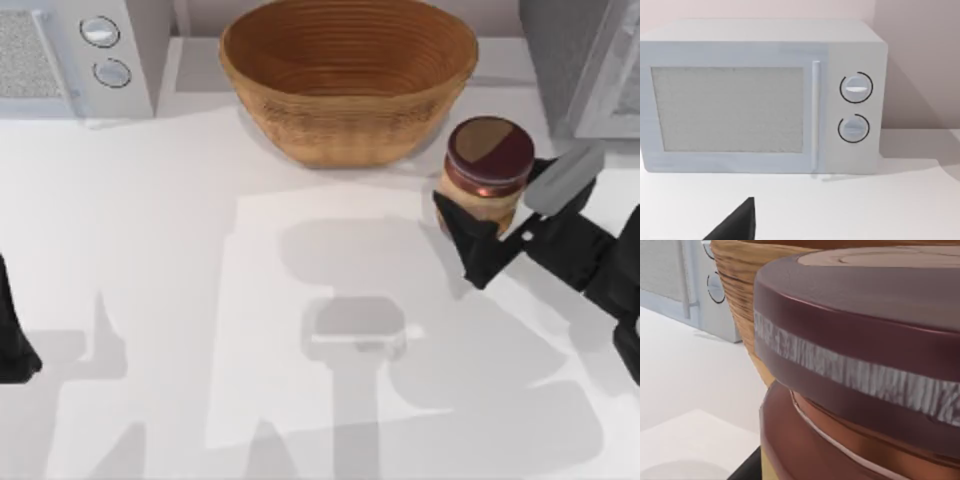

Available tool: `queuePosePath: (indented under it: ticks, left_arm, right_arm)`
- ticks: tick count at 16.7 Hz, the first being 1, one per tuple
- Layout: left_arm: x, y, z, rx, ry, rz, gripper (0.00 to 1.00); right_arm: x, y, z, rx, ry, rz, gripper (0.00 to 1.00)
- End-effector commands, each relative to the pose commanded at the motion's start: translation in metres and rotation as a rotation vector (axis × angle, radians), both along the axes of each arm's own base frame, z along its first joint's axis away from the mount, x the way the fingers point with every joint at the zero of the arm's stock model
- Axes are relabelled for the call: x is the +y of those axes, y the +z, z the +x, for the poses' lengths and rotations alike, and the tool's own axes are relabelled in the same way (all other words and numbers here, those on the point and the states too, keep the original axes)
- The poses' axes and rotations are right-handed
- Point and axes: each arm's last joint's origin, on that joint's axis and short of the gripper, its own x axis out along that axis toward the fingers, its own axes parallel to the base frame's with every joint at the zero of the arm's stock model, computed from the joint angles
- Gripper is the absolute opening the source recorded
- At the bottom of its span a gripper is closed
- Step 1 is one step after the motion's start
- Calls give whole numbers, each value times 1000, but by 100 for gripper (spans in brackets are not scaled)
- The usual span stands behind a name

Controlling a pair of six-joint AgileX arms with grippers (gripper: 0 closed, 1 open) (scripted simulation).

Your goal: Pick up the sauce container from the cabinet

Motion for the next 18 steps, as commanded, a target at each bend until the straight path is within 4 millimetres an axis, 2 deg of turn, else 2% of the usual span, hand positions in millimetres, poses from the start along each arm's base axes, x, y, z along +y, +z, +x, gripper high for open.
queuePosePath:
  ticks: [3, 16, 18]
  left_arm:
    - [0, 0, 0, 0, 0, 0, 100]
    - [0, 0, 0, 0, 0, 0, 100]
    - [0, 0, 0, 0, 0, 0, 100]
  right_arm:
    - [0, 0, 0, 0, 0, 0, 0]
    - [0, 0, 0, 0, 0, 0, 98]
    - [0, 0, 0, 0, 0, 0, 100]
